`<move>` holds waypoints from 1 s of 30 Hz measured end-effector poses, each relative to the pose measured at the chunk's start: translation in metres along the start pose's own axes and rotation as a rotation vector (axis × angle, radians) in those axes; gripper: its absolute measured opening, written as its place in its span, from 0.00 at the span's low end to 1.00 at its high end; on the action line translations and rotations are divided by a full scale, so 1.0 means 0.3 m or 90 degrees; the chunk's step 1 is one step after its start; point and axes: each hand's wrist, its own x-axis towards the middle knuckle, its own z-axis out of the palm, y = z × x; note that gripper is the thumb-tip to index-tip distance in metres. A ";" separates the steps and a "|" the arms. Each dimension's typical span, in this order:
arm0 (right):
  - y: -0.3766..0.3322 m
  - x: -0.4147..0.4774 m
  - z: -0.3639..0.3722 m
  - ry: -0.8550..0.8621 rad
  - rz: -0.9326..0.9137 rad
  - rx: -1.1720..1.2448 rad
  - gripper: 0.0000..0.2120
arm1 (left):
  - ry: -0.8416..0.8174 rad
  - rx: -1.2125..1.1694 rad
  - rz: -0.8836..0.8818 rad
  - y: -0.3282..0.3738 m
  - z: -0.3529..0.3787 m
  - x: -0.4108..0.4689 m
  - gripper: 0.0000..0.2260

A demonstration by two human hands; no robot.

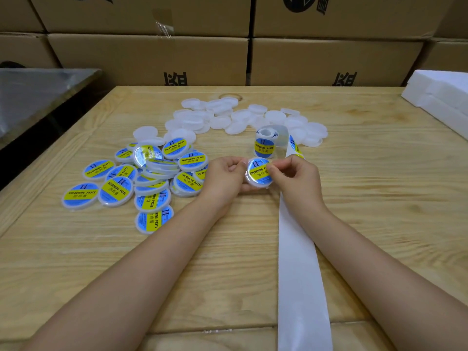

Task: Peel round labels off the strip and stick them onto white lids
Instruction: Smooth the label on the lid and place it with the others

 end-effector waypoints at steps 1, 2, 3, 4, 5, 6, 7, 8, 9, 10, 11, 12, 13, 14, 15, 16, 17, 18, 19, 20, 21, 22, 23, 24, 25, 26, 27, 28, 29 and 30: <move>0.000 0.000 0.001 0.001 0.000 -0.001 0.08 | -0.002 -0.005 0.000 0.001 0.001 0.000 0.07; -0.002 -0.001 0.001 0.003 -0.001 -0.004 0.09 | -0.006 -0.011 0.000 0.002 0.001 -0.001 0.07; -0.003 -0.002 0.001 0.006 -0.003 -0.008 0.09 | -0.011 -0.014 0.000 0.003 0.001 -0.001 0.08; -0.006 -0.004 0.001 0.011 -0.007 -0.008 0.09 | -0.017 -0.015 0.000 0.005 0.001 -0.002 0.09; -0.010 -0.006 -0.002 0.018 -0.013 -0.008 0.09 | -0.022 -0.017 0.000 0.007 0.001 -0.003 0.10; -0.014 -0.009 -0.004 0.027 -0.026 -0.010 0.09 | -0.026 -0.018 0.002 0.008 0.001 -0.003 0.10; -0.019 -0.013 -0.004 0.036 -0.043 -0.014 0.08 | -0.030 -0.019 0.005 0.009 0.001 -0.005 0.10; -0.024 -0.017 -0.004 0.045 -0.059 -0.016 0.07 | -0.031 -0.021 0.006 0.010 0.002 -0.006 0.10; -0.027 -0.022 -0.004 0.053 -0.072 -0.016 0.05 | -0.031 -0.026 0.006 0.011 0.004 -0.008 0.11; -0.030 -0.027 -0.002 0.062 -0.086 -0.019 0.03 | -0.030 -0.032 0.006 0.012 0.006 -0.010 0.11; -0.033 -0.033 -0.001 0.071 -0.099 -0.019 0.03 | -0.030 -0.038 0.006 0.010 0.007 -0.011 0.11; -0.034 -0.036 -0.001 0.078 -0.113 -0.019 0.04 | -0.030 -0.042 0.008 0.009 0.007 -0.013 0.11; -0.036 -0.038 -0.001 0.081 -0.125 -0.017 0.08 | -0.031 -0.044 0.010 0.009 0.007 -0.014 0.11; -0.038 -0.039 -0.002 0.077 -0.127 -0.012 0.15 | -0.032 -0.042 0.012 0.009 0.006 -0.015 0.11; -0.035 -0.036 -0.005 0.067 -0.117 -0.003 0.23 | -0.031 -0.039 0.014 0.009 0.005 -0.016 0.10; -0.033 -0.032 -0.007 0.056 -0.097 0.009 0.28 | -0.030 -0.038 0.016 0.009 0.005 -0.018 0.10; -0.030 -0.027 -0.006 0.048 -0.076 0.027 0.26 | -0.031 -0.039 0.020 0.009 0.007 -0.020 0.09; -0.028 -0.024 -0.004 0.044 -0.062 0.041 0.18 | -0.035 -0.042 0.025 0.011 0.010 -0.022 0.08; -0.028 -0.023 -0.002 0.047 -0.054 0.049 0.08 | -0.041 -0.045 0.032 0.012 0.015 -0.026 0.08; -0.029 -0.024 0.000 0.053 -0.049 0.056 0.03 | -0.048 -0.049 0.040 0.012 0.021 -0.030 0.08; -0.027 -0.023 0.001 0.065 -0.045 0.060 0.06 | -0.054 -0.051 0.047 0.010 0.027 -0.036 0.09; -0.022 -0.021 0.001 0.073 -0.040 0.063 0.08 | -0.060 -0.051 0.053 0.009 0.032 -0.042 0.09; -0.018 -0.018 0.001 0.075 -0.037 0.059 0.10 | -0.064 -0.047 0.059 0.008 0.035 -0.045 0.09; -0.019 -0.019 0.002 0.073 -0.034 0.042 0.13 | -0.065 -0.041 0.065 0.006 0.037 -0.048 0.09; -0.019 -0.020 0.004 0.069 -0.034 0.015 0.15 | -0.063 -0.034 0.070 0.006 0.037 -0.049 0.09; -0.020 -0.021 0.007 0.062 -0.037 -0.015 0.17 | -0.058 -0.031 0.071 0.007 0.037 -0.048 0.09; -0.021 -0.024 0.011 0.047 -0.043 -0.042 0.18 | -0.046 -0.034 0.066 0.008 0.033 -0.047 0.08; -0.022 -0.029 0.016 0.027 -0.050 -0.065 0.18 | -0.032 -0.044 0.058 0.011 0.026 -0.043 0.08; -0.023 -0.034 0.022 0.008 -0.062 -0.080 0.18 | -0.021 -0.055 0.053 0.014 0.019 -0.039 0.07; -0.025 -0.039 0.025 -0.010 -0.077 -0.089 0.18 | -0.015 -0.062 0.050 0.017 0.010 -0.036 0.07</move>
